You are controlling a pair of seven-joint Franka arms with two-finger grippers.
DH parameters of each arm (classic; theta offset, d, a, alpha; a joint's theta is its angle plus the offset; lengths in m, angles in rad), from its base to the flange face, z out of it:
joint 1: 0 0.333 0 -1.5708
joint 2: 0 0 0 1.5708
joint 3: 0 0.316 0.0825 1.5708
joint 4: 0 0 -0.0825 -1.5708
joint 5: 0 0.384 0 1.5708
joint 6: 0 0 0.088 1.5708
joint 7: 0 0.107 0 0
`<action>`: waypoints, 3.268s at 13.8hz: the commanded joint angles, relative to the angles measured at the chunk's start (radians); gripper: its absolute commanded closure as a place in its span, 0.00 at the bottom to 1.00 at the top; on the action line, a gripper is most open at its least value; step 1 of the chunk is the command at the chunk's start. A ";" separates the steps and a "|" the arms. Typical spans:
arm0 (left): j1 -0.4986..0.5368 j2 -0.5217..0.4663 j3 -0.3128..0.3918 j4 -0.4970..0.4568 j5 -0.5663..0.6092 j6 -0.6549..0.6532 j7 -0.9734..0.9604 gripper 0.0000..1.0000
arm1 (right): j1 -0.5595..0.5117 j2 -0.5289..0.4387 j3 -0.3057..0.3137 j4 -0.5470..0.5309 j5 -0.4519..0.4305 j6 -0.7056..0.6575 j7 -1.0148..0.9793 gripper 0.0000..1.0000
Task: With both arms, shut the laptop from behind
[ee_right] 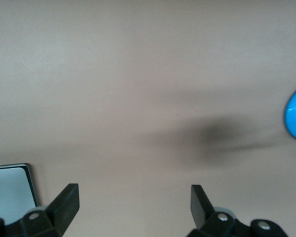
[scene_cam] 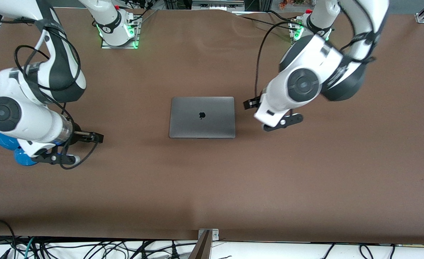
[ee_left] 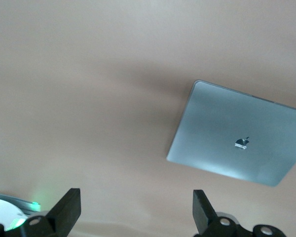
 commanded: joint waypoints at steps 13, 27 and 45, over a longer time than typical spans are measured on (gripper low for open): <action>0.269 -0.526 0.230 -0.419 0.032 -0.003 0.816 0.00 | 0.079 -0.432 -0.290 -0.182 0.161 -0.157 -0.217 0.00; 0.162 -0.563 0.425 -0.333 0.075 -0.053 0.900 0.00 | 0.082 -0.420 -0.304 -0.200 0.131 -0.109 -0.202 0.00; 0.156 -0.560 0.372 -0.315 0.068 -0.099 0.825 0.00 | 0.087 -0.417 -0.299 -0.200 0.176 -0.119 -0.208 0.00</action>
